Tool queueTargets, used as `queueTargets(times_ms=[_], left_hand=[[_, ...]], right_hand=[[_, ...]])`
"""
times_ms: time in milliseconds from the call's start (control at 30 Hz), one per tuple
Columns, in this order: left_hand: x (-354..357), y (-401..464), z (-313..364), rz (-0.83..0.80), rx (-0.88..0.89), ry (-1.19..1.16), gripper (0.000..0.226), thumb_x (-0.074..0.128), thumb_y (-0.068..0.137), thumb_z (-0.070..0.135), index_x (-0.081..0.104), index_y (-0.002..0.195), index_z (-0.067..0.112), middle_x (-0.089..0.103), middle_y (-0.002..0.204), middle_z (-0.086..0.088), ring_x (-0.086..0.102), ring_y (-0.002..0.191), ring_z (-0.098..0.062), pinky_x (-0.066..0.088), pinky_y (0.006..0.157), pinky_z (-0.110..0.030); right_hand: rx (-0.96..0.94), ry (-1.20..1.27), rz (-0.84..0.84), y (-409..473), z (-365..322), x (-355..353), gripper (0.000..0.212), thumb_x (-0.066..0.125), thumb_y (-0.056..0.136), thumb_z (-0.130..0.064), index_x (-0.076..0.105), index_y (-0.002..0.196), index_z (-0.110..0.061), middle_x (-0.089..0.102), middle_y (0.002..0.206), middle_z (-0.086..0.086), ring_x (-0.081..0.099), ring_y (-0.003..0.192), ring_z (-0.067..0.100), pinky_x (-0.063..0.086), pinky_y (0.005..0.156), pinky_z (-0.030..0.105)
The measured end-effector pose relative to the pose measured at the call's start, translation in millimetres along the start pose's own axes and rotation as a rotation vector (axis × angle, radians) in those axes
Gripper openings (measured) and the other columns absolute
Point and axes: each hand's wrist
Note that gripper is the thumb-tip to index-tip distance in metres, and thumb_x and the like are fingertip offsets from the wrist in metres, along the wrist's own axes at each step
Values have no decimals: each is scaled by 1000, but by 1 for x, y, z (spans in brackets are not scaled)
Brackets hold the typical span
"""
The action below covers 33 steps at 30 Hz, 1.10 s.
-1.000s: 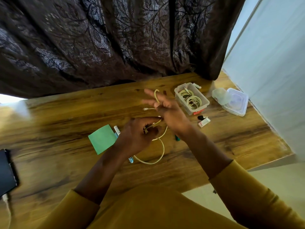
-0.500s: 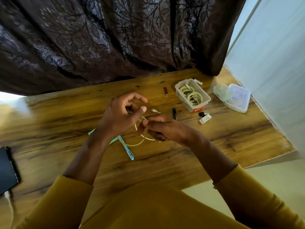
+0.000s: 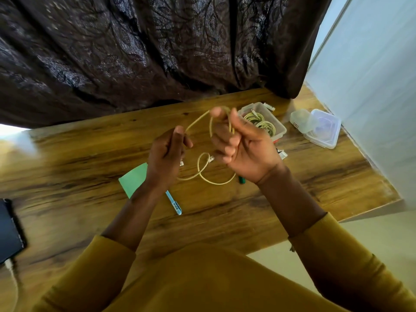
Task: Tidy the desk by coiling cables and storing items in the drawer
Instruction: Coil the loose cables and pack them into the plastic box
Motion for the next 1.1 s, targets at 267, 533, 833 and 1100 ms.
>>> queueTargets(times_ms=[267, 533, 833, 1100], left_hand=[[8, -22, -15, -262, -51, 65, 29, 46, 111, 33, 72, 103, 24, 37, 55, 9, 30, 45, -12, 25, 44, -29], [1, -14, 10, -463, 37, 355, 23, 65, 97, 50, 78, 112, 38, 73, 77, 9, 60, 63, -6, 44, 56, -29], [-17, 5, 34, -403, 119, 565, 26, 74, 87, 55, 76, 76, 31, 65, 61, 13, 57, 55, -4, 35, 53, -19], [-28, 14, 38, -358, 105, 403, 60, 50, 96, 73, 65, 59, 27, 50, 47, 4, 48, 43, -5, 34, 48, -22]], right_hand=[[-146, 58, 118, 8, -11, -24, 41, 22, 113, -24, 32, 152, -12, 63, 142, 6, 57, 136, 27, 56, 50, 19], [-36, -464, 257, 10, 6, -30, 49, 31, 115, -21, 19, 162, -19, 55, 152, 12, 54, 140, 31, 58, 50, 25], [183, -1080, 356, 6, 23, -16, 42, 40, 112, -20, 44, 150, -35, 71, 101, 14, 73, 81, 23, 54, 47, 32], [353, -881, 147, -4, 17, -13, 53, 32, 113, -40, 66, 112, 1, 37, 52, 8, 25, 41, 18, 22, 42, 29]])
Point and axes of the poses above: each hand's wrist, its own y-axis towards the middle knuckle, its own x-axis out of the palm, z = x × y
